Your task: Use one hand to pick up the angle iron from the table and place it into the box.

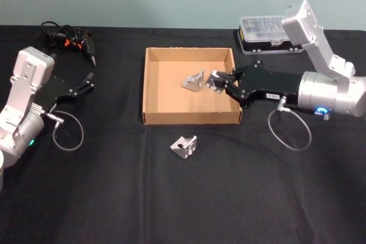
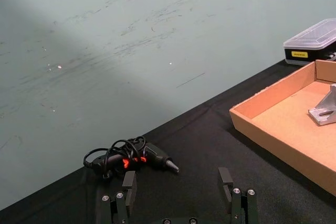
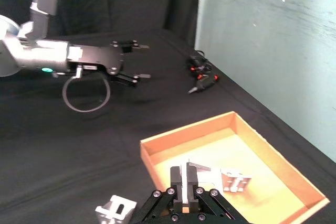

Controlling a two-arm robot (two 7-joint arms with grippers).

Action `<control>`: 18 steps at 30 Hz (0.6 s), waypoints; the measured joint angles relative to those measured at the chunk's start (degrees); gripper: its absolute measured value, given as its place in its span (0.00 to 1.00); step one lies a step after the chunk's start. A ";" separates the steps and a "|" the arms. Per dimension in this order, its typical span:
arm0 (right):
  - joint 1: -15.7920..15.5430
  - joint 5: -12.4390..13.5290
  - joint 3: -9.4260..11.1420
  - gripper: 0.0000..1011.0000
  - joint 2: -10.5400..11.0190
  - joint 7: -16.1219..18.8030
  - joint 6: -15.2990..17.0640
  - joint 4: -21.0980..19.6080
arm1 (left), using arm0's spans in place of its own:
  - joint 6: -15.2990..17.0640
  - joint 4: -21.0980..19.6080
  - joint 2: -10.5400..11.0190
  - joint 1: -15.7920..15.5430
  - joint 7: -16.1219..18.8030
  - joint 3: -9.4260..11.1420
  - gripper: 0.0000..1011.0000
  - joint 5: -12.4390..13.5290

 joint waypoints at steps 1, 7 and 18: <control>0.27 -0.21 -0.06 0.06 -0.21 -0.23 0.31 0.24 | 0.00 0.00 0.00 0.00 0.00 0.00 1.00 0.00; 3.28 -2.39 -1.12 0.06 -2.30 -1.71 3.43 3.27 | 0.00 0.00 0.00 0.00 0.00 0.00 1.00 0.00; 7.15 -4.09 -1.99 0.06 -5.56 -1.96 5.94 9.17 | 0.00 0.00 0.00 0.00 0.00 0.00 1.00 0.00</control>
